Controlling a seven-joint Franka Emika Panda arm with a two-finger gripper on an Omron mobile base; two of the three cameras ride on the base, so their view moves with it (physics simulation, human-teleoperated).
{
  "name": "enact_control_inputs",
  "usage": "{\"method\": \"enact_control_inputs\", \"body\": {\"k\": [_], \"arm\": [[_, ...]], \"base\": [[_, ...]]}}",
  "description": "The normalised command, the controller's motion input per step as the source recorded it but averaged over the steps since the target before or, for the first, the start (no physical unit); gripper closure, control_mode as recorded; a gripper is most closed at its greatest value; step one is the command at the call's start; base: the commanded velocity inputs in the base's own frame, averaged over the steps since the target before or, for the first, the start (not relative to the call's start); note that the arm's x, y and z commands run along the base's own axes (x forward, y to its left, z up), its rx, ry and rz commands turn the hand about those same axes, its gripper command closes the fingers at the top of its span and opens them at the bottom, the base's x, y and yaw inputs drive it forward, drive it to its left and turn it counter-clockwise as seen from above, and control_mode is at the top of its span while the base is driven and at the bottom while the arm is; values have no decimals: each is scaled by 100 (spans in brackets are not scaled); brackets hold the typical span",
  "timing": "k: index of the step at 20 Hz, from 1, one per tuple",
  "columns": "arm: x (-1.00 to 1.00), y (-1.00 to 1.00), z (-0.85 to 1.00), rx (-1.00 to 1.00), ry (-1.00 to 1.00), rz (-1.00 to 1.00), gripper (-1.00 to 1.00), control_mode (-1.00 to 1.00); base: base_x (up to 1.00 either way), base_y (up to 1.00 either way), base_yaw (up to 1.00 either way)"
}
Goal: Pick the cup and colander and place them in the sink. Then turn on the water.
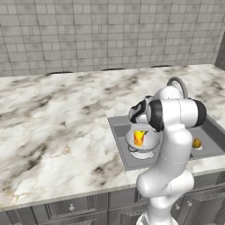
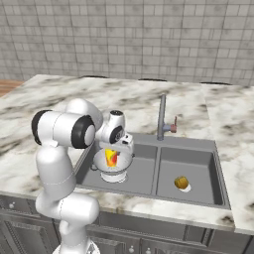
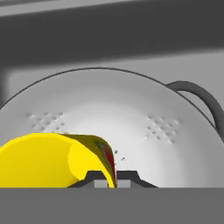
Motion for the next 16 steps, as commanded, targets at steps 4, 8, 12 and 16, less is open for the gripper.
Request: {"method": "enact_control_inputs", "body": {"k": [4, 8, 12, 16], "arm": [[0, -7, -19, -1, -8, 0, 100, -100], [0, -1, -15, -2, -8, 0, 100, -100], [-1, 0, -7, 0, -3, 0, 100, -100], [-1, 0, 0, 0, 0, 0, 100, -100]], "base": [[0, 0, 0], [0, 0, 0], [0, 0, 0], [0, 0, 0]]}}
